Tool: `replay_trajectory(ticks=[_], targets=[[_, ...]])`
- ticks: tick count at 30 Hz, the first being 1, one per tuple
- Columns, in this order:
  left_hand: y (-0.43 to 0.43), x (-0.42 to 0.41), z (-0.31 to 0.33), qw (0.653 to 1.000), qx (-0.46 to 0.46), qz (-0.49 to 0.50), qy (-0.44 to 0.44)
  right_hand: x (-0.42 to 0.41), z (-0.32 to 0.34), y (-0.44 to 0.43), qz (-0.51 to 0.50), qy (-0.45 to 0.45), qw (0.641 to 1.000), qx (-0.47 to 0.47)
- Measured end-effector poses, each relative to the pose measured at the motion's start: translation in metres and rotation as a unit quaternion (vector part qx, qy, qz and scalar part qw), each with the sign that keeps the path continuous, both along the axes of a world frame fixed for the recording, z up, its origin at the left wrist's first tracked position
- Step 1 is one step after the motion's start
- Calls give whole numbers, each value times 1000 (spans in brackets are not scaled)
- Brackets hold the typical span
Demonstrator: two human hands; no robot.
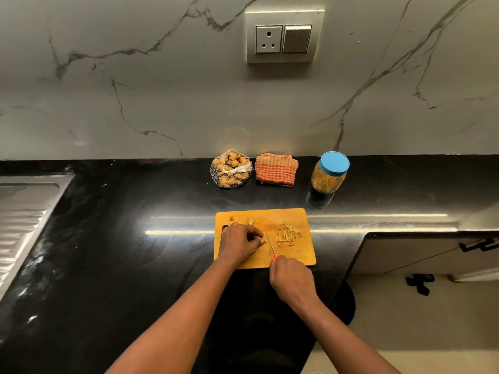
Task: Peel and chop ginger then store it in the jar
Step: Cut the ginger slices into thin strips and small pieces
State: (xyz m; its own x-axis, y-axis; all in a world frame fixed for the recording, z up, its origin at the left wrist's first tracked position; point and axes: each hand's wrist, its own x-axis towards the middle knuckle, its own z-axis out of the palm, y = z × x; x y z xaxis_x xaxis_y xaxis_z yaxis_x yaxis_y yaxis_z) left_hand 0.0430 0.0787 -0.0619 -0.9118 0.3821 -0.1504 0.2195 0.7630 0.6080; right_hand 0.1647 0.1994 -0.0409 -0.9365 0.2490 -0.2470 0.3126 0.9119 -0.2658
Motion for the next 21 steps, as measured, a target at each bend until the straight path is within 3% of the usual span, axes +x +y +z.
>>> replay_trajectory(ticks=[21], targets=[[2, 0, 2, 1000, 7, 16, -12, -4, -2, -2, 32, -12, 999, 18]])
